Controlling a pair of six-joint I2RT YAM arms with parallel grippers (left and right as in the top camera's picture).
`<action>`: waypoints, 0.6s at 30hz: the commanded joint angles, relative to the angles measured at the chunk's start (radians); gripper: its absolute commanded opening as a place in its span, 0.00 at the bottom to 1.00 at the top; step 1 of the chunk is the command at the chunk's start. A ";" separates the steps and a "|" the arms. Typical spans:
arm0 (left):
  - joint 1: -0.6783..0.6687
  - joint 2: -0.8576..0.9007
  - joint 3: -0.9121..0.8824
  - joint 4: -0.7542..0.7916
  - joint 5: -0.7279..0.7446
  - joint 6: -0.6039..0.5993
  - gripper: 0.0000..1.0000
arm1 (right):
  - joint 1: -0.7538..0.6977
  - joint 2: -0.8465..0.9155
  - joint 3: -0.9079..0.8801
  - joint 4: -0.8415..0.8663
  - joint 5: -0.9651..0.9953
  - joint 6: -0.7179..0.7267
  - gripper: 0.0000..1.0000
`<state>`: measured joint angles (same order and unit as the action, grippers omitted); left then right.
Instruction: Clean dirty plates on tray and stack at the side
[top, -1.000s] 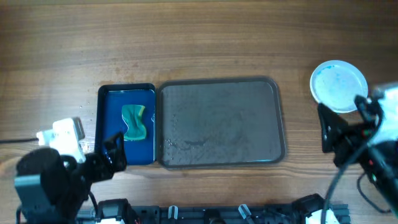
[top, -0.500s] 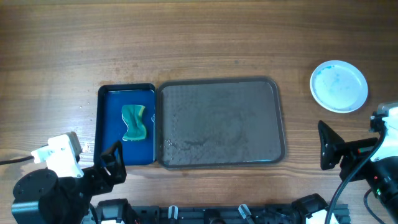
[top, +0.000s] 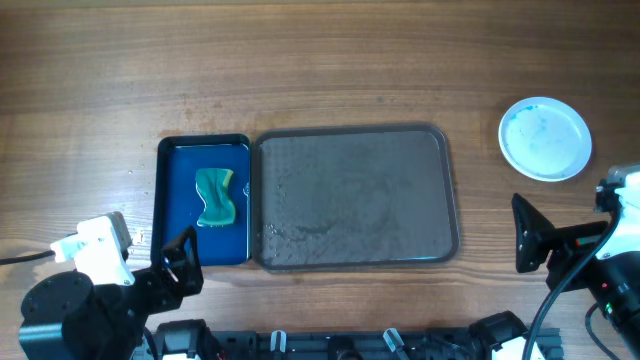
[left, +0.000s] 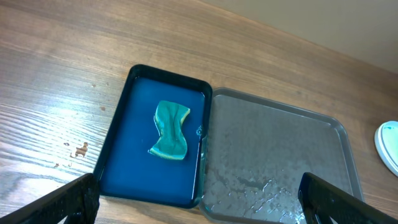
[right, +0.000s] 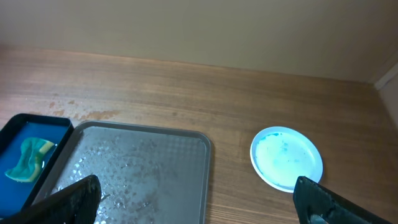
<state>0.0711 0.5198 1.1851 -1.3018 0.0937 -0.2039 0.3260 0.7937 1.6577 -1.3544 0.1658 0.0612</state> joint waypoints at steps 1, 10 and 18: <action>0.003 -0.005 0.012 0.002 -0.013 -0.013 1.00 | 0.005 -0.001 -0.004 -0.002 0.021 -0.009 1.00; 0.003 -0.005 0.012 0.002 -0.013 -0.013 1.00 | 0.005 -0.001 -0.004 -0.002 0.021 -0.009 1.00; 0.003 -0.005 0.012 0.002 -0.013 -0.013 1.00 | 0.005 -0.001 -0.004 -0.002 0.021 -0.009 1.00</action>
<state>0.0711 0.5198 1.1851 -1.3022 0.0940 -0.2039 0.3260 0.7937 1.6577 -1.3548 0.1661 0.0612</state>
